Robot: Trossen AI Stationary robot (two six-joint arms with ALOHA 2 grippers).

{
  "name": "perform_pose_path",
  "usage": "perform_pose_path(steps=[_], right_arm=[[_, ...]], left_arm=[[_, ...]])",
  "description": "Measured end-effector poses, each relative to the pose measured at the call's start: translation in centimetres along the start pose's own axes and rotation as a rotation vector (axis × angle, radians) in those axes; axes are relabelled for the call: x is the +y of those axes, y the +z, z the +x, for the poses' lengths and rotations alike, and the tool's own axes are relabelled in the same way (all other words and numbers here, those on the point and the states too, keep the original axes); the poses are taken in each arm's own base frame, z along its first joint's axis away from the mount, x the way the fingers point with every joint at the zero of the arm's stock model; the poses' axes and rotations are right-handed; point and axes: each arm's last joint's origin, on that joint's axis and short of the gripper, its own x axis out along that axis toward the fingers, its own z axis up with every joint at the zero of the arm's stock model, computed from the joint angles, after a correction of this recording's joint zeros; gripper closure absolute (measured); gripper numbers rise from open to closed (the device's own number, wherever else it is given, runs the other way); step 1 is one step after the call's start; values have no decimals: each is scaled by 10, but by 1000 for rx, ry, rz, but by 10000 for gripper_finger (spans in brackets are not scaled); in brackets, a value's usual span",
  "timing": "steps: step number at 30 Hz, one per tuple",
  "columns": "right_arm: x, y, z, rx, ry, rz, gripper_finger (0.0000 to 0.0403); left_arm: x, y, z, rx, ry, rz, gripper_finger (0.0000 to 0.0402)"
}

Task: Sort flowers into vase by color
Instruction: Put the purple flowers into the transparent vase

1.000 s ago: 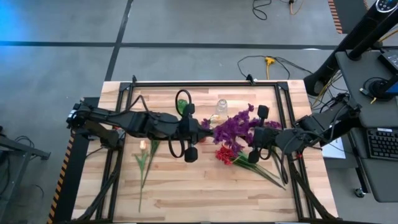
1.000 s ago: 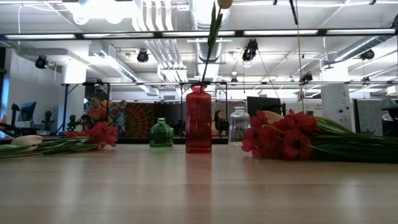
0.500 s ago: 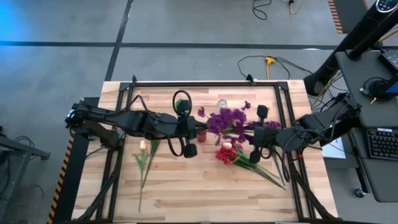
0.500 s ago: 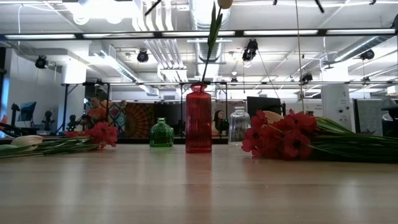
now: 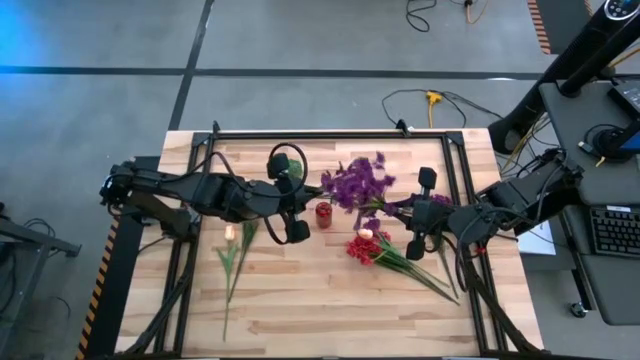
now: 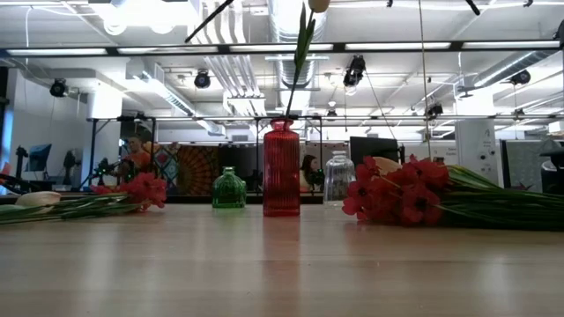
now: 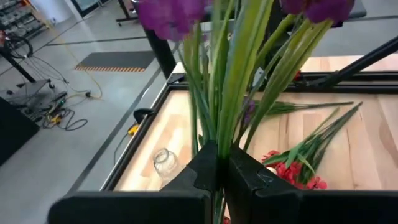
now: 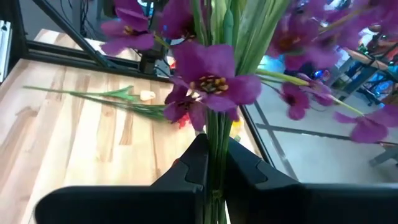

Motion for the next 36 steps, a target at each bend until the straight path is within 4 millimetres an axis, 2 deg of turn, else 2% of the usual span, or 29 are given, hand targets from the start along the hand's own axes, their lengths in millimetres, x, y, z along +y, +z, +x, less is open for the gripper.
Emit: perform_pose_path(steps=[7,20,31,36], right_arm=[[-6,-1,-5,-2,-51,15,382],[-20,-4,-18,-7,-104,76,383],[-30,-17,-27,60,-168,202,383],[-33,-32,-31,154,-188,311,383]], left_arm=[[9,-4,-10,35,79,-8,401],[17,-11,-29,95,72,-33,401],[1,-22,-46,169,19,-48,401],[-3,-35,-55,263,28,-81,401]])
